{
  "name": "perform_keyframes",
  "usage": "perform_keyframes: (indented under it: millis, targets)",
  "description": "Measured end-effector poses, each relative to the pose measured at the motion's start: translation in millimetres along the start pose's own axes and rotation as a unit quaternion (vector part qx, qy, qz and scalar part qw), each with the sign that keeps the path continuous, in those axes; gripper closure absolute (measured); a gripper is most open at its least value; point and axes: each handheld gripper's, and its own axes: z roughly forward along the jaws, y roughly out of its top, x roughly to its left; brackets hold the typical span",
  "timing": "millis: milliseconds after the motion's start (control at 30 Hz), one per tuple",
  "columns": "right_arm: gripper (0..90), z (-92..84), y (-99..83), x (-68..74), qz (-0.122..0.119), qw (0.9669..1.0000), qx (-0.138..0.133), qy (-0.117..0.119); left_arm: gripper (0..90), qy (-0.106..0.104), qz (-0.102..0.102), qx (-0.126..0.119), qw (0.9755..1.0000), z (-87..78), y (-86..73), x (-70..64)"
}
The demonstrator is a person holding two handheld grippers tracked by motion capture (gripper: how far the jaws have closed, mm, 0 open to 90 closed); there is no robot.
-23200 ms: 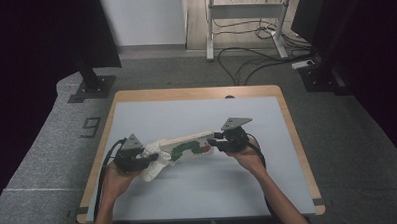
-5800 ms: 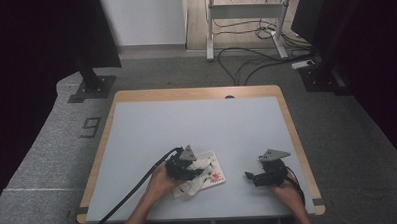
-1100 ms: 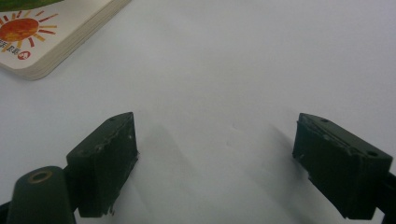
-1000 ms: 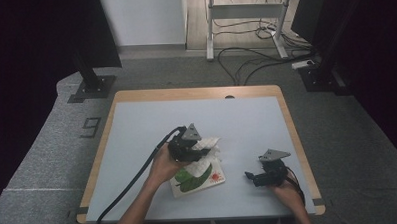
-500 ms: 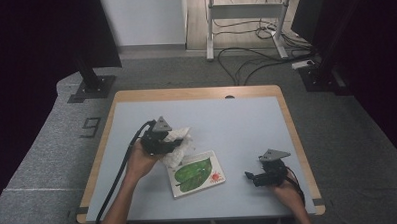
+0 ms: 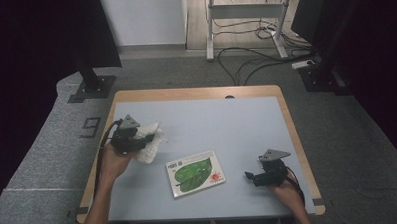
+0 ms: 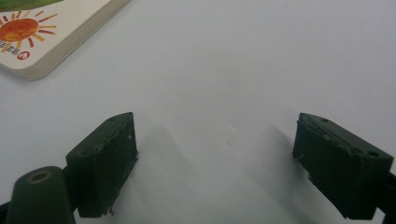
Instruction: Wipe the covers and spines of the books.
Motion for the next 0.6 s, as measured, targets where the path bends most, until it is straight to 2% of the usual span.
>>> perform_keyframes:
  millis: [333, 600]
  targets:
    - [12.8, 0.1, 0.0, 0.1, 0.002, 1.0, 0.0, 0.0, 60.1, 0.034, -0.031, 0.003, 0.999, -16.3, -20.2, 27.7]
    - [12.8, 0.0, 0.0, 0.1, 0.001, 1.0, 0.0, 0.0, 59.6, 0.037, -0.041, 0.012, 0.9984, -7.1, -32.2, 34.4]
